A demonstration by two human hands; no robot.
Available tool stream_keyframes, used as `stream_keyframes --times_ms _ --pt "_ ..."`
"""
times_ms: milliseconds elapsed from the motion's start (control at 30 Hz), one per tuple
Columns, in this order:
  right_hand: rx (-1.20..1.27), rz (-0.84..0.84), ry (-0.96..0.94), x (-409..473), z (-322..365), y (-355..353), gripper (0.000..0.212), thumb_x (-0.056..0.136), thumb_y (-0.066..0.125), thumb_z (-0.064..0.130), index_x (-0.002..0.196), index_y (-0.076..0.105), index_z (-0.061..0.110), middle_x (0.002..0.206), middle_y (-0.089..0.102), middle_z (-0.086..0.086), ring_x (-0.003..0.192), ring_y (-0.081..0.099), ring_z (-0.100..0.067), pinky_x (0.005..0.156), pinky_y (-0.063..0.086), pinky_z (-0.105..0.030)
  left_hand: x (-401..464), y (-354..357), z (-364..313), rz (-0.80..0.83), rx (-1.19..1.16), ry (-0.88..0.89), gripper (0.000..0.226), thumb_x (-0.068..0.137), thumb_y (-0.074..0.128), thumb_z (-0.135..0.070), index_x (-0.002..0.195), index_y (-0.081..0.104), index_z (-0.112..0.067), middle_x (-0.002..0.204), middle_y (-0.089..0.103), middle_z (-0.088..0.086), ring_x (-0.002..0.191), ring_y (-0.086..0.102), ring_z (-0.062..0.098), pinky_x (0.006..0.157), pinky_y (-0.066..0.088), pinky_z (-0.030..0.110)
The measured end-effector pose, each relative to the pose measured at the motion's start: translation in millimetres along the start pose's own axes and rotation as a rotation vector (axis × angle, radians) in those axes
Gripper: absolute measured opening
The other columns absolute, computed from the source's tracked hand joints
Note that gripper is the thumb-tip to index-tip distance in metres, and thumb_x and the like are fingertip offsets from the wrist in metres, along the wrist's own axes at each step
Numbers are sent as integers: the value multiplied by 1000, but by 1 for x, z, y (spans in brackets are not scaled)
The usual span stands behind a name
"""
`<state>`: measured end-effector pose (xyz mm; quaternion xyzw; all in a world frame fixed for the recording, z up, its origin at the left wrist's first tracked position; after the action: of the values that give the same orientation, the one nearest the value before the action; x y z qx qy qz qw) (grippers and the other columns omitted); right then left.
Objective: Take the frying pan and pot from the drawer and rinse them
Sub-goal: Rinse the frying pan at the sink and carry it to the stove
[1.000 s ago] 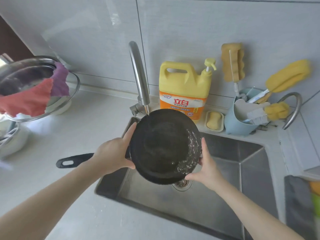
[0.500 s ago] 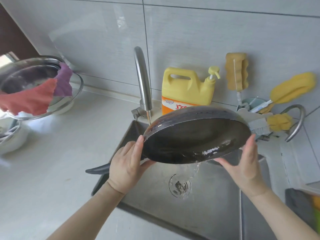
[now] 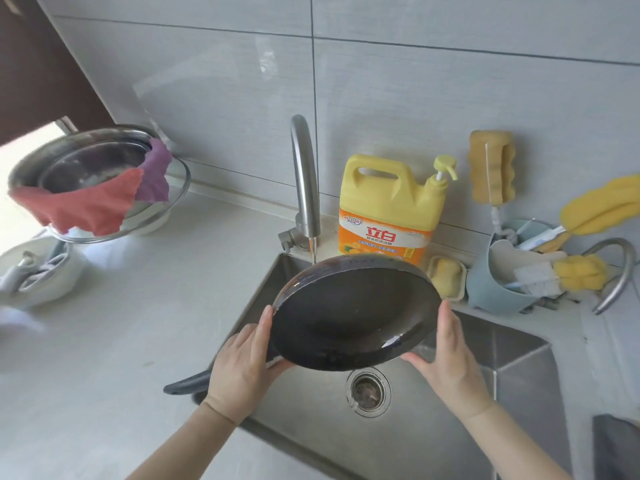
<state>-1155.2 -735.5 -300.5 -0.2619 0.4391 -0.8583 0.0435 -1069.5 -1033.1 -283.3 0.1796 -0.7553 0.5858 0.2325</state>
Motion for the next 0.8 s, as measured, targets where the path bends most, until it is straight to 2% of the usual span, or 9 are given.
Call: stream_keyframes --times_ms 100,200,267,400,533,700,800 --pt "47 80 -15 4 10 25 140 51 96 18 153 2 9 142 39 -26 124 46 -32 82 54 -41 -6 -3 22 62 9 -98 96 75 61 -62 143 24 -6 84 69 14 70 67 26 48 51 33" --pt "83 139 -16 11 20 44 145 59 93 19 152 -18 27 149 35 -27 128 50 -41 88 53 -43 -9 -10 41 107 0 -176 98 73 60 -64 143 23 -6 83 70 15 64 69 29 40 49 32" --pt "91 154 -23 16 27 53 146 61 92 18 149 -24 33 150 34 -26 129 49 -42 87 54 -45 -11 -12 53 144 -3 -234 100 71 59 -66 144 23 -8 81 68 15 61 68 29 37 47 33" --pt "101 178 -56 27 43 64 148 58 94 16 151 -20 28 145 40 -27 116 59 -42 77 57 -41 -13 -21 68 152 44 -281 97 76 51 -72 141 27 -4 79 68 17 57 67 30 34 46 32" --pt "87 185 -116 34 58 74 147 58 94 17 152 -19 26 145 41 -26 115 61 -40 80 57 -39 -23 -24 77 168 80 -292 96 83 39 -77 134 37 4 83 69 21 58 68 33 36 49 33" --pt "55 182 -146 37 65 77 144 57 94 22 154 -12 19 144 42 -27 113 63 -38 79 56 -35 -31 -26 78 132 109 -245 94 85 37 -76 134 38 4 86 69 24 59 69 35 39 51 35" --pt "35 157 -130 36 58 70 141 53 95 22 155 -2 15 141 45 -29 116 60 -40 85 53 -34 -24 -24 69 74 122 -182 93 81 47 -72 134 37 4 83 69 22 60 69 33 39 51 34"
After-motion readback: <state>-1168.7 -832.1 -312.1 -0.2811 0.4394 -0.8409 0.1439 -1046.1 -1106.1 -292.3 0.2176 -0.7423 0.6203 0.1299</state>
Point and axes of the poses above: each hand's wrist, its own x-axis towards the middle knuckle, its own y-axis out of the palm, z = x × y, the point moved 6 cm from there along x, towards the middle knuckle
